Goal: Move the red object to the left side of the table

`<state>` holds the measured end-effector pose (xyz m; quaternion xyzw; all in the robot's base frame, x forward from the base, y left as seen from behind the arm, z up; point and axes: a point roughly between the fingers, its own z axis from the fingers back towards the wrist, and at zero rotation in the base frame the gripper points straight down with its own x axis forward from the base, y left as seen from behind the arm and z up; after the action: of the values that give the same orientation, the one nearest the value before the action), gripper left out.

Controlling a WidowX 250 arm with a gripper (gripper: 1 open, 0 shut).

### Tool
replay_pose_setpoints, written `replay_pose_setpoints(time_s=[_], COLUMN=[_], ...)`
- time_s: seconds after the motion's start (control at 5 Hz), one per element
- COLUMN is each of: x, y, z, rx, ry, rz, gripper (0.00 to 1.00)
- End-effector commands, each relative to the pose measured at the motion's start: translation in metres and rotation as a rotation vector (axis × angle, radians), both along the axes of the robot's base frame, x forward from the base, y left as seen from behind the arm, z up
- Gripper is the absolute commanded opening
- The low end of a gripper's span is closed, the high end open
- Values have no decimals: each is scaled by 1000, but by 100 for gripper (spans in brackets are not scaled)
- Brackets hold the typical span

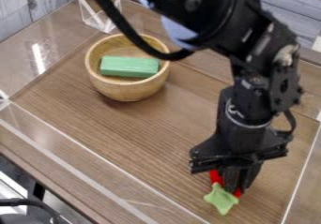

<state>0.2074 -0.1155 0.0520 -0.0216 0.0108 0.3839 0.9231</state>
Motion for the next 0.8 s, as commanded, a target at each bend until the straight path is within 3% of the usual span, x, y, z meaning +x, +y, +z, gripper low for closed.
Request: replay_pose_setpoints(time_s=[0.0,0.2,0.6], x=[14,28,15], y=[3,21,25], z=[29,42,18], rx=[-34,-39,-40], ry=[-60,-57,-38], rz=[5,27,175], gripper=[100,100,100])
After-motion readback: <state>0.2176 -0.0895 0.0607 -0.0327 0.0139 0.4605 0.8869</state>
